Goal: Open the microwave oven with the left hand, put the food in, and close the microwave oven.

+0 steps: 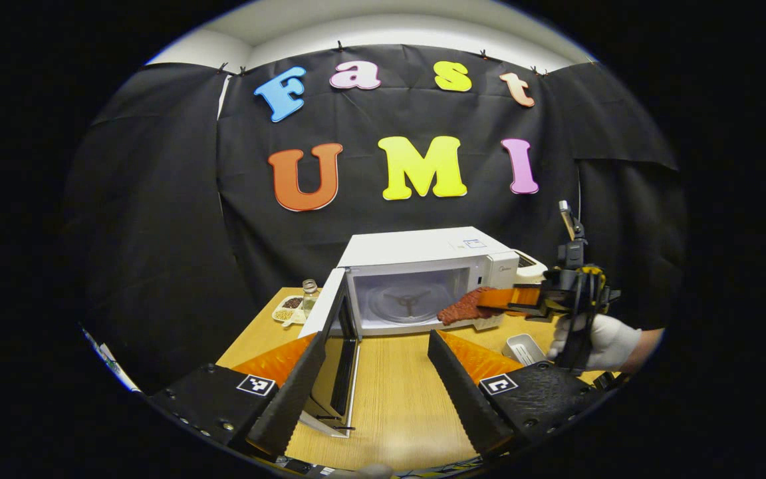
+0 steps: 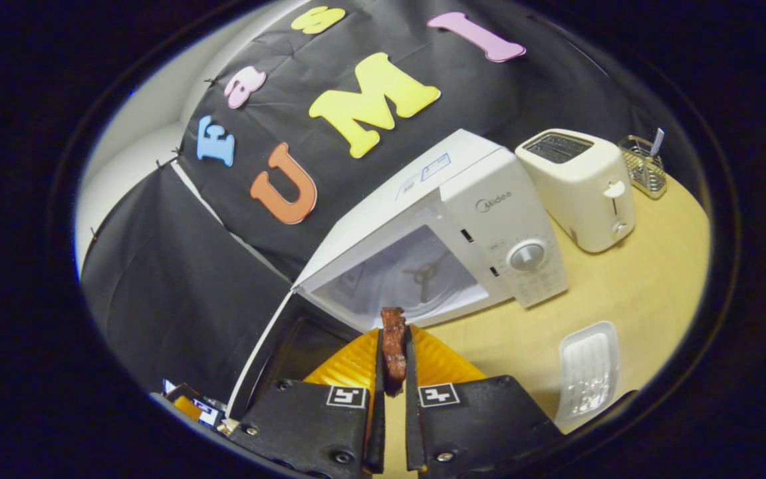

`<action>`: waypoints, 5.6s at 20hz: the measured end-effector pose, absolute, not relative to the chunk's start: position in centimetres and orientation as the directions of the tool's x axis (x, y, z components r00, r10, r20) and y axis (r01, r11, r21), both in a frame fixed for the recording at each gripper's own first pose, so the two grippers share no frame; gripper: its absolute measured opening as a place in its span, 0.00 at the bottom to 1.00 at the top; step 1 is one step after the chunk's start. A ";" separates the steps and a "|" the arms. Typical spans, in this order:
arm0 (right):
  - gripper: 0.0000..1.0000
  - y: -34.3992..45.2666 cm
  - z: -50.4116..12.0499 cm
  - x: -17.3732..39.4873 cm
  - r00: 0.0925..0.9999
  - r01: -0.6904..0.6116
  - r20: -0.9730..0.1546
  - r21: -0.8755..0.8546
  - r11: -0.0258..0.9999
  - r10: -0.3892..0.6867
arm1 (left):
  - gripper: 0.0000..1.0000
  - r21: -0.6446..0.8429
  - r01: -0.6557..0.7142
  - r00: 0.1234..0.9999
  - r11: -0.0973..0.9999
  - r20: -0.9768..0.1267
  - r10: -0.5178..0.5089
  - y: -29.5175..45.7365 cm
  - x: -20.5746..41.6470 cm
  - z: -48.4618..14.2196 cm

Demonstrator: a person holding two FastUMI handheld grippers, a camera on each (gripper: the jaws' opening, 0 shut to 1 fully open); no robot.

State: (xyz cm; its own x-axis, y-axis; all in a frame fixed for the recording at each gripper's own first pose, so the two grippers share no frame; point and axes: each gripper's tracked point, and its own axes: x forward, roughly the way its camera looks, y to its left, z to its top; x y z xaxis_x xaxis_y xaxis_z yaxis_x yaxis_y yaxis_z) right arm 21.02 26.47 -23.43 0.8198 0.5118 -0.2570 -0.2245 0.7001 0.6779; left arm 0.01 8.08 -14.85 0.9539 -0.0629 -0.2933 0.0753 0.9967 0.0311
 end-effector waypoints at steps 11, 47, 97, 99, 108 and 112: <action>0.16 34.2 -28.5 31.4 0.961 0.047 -0.178 0.859 0.510 0.212 | 0.96 0.064 0.174 0.926 0.983 -0.350 -0.141 11.5 -1.8 -19.4; 0.97 34.9 -34.3 39.0 0.969 0.032 -0.247 0.204 0.978 0.020 | 0.95 0.106 0.255 0.931 0.961 -0.297 -0.214 9.8 0.3 -19.0; 0.91 5.2 -14.1 2.3 0.936 0.104 -0.343 0.058 0.993 -0.078 | 0.00 0.068 -0.068 0.927 0.995 -0.366 0.088 23.5 0.4 -29.2; 1.00 4.9 -13.9 2.2 0.937 0.107 -0.340 0.056 0.993 -0.082 | 0.00 0.044 -0.044 0.927 0.998 -0.372 0.058 22.2 0.0 -29.1; 1.00 3.2 -14.4 1.8 0.931 0.121 -0.358 0.119 0.986 -0.071 | 0.00 0.010 0.112 0.924 0.994 -0.370 -0.101 12.0 0.5 -28.5; 1.00 2.2 -14.7 1.7 0.929 0.111 -0.365 0.135 0.985 -0.055 | 0.00 0.010 0.169 0.920 0.986 -0.360 -0.154 7.4 2.2 -28.3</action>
State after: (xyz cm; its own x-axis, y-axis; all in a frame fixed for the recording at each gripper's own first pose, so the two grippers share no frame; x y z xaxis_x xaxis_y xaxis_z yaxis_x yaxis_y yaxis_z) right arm 1.73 2.16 -14.74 0.9294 -0.0547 -0.3649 0.1109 0.9846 0.1350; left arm 2.23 7.43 -28.34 0.9201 -0.1544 -0.3601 0.1691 0.9855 0.0096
